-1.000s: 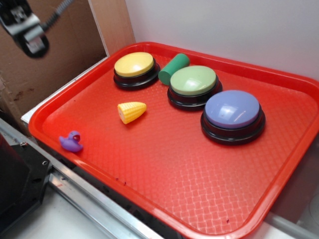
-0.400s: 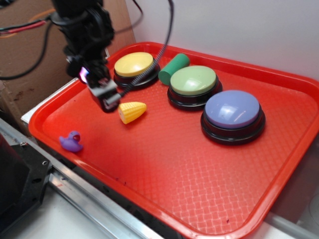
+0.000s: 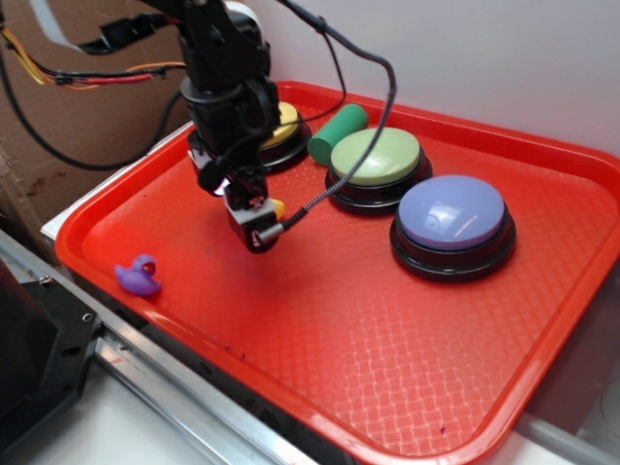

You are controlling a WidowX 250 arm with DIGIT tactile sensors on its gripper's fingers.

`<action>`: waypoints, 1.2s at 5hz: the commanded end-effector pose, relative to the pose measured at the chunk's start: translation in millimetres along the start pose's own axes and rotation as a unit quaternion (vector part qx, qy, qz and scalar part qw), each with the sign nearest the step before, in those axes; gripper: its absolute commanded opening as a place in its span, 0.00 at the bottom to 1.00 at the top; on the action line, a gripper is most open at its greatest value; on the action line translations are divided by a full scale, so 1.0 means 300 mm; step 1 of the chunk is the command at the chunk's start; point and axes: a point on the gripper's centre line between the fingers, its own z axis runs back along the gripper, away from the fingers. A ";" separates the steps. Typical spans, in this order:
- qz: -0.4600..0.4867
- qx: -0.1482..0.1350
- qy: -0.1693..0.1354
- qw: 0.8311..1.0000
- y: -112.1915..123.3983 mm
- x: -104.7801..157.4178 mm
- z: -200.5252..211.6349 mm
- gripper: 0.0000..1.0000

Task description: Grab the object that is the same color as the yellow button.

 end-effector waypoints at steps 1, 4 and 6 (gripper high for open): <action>-0.006 -0.003 -0.019 1.000 0.003 0.044 0.000 0.22; 0.045 -0.032 -0.016 0.998 0.002 -0.036 0.214 0.00; 0.083 -0.058 -0.071 0.992 -0.028 -0.134 0.485 0.00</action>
